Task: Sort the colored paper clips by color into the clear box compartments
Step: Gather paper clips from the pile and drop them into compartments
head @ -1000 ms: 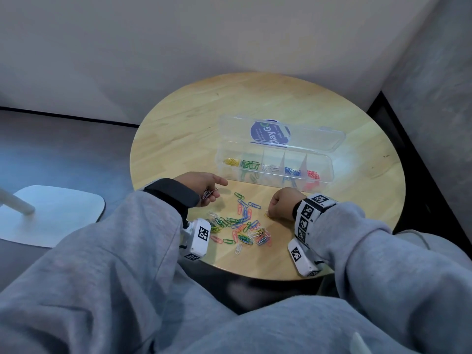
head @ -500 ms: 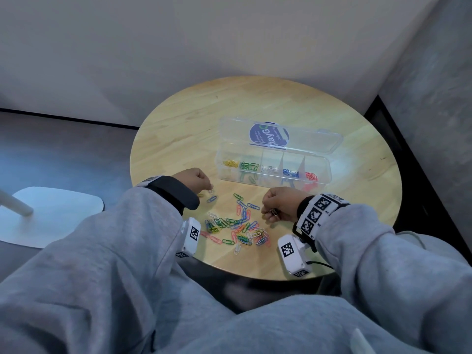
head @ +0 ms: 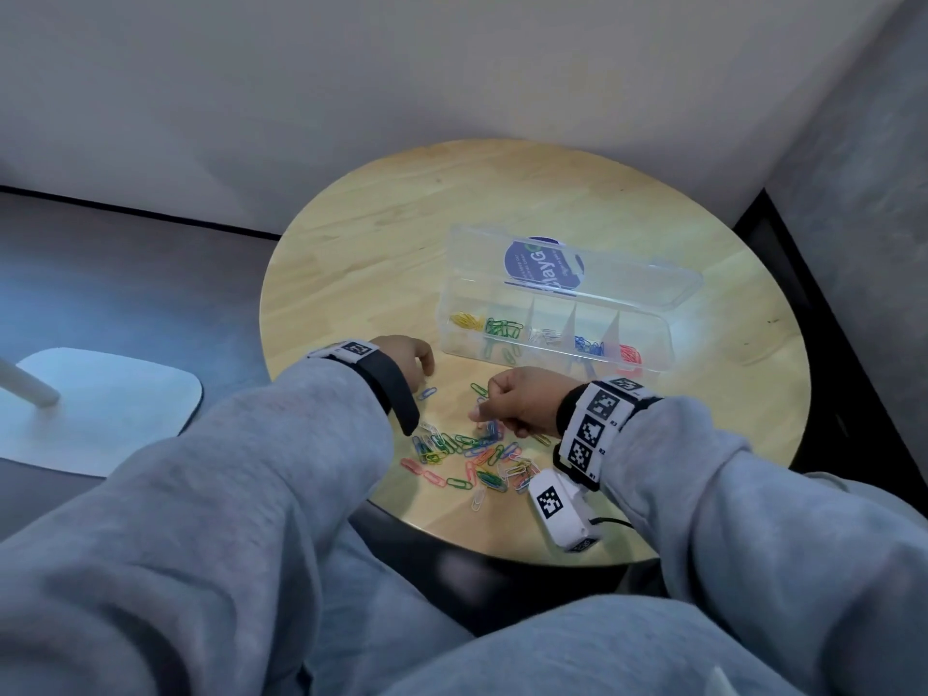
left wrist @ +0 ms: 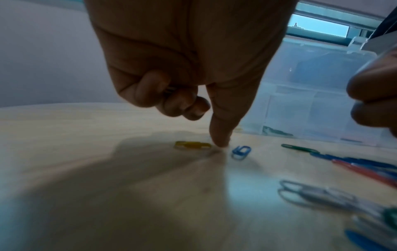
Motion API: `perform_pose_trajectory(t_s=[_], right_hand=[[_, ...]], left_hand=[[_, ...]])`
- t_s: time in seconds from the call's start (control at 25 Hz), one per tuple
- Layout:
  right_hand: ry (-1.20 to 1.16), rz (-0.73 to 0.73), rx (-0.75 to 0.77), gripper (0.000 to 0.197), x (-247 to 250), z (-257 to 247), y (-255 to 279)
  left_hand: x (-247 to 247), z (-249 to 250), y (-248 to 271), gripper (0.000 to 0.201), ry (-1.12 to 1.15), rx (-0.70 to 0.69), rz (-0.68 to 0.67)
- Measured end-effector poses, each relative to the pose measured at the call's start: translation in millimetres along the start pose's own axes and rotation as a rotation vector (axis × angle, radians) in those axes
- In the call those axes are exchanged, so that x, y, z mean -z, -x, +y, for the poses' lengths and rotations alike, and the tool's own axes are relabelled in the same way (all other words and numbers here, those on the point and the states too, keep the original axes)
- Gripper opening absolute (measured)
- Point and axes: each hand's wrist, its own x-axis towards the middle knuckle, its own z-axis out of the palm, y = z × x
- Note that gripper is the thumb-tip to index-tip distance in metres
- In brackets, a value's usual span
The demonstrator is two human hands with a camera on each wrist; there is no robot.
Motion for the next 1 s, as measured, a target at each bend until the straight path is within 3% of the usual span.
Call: perform_pose_trajectory(t_s=[0.08,0.2,0.4,0.6,0.76,0.88,1.0], right_hand=[[0.223,0.029,0.070,0.038,-4.8,-7.5,-2.8],[0.446,0.026,0.173,0.012,-14.1,-20.2,-6.6],[0.865,-0.089,0.248,0.045,-27.8,-38.0,-12.1],[0.916,-0.055,0.281,0.031,-36.2,-41.5,-18.8],[0.928,-0.058,0.281,0.033,-39.0,-39.4,-18.4],[0.949,-0.057,0.268,0.031,-42.2,-38.2,-19.6],[0.953,-0.039,0.265,0.023,-43.7,-35.8,-22.2]], left_hand=[[-1.3,-0.5,-0.2,0.023,0.035,0.018,0.021],[-3.7,-4.6,-2.5,0.021,0.095,0.044,0.035],[3.3,-13.2,-2.4,0.021,0.304,0.069,0.019],[22.1,-14.4,5.2,0.022,0.415,0.083,0.057],[24.0,-16.6,4.3,0.035,0.536,0.145,0.030],[23.5,-15.0,7.9,0.028,0.726,0.213,0.088],[22.8,-13.0,8.6,0.028,0.796,0.251,0.063]])
